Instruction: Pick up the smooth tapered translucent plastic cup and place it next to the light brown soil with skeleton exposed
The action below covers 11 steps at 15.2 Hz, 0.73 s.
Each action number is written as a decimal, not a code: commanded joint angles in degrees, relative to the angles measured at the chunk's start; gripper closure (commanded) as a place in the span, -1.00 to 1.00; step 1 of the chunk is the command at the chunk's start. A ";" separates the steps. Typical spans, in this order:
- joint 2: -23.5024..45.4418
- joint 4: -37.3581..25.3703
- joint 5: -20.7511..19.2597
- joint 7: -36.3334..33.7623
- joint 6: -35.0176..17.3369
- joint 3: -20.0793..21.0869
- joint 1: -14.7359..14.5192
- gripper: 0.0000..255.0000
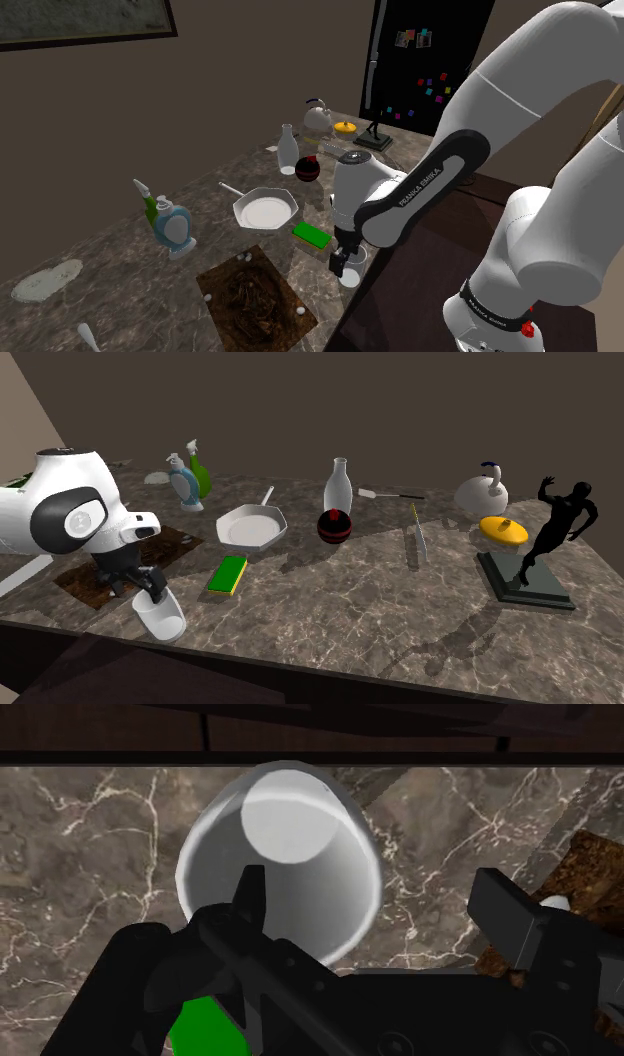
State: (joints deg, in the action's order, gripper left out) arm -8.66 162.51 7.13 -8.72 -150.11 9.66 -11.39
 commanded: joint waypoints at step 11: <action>-7.32 -1.54 0.16 0.31 8.95 -0.53 -0.04 -1.00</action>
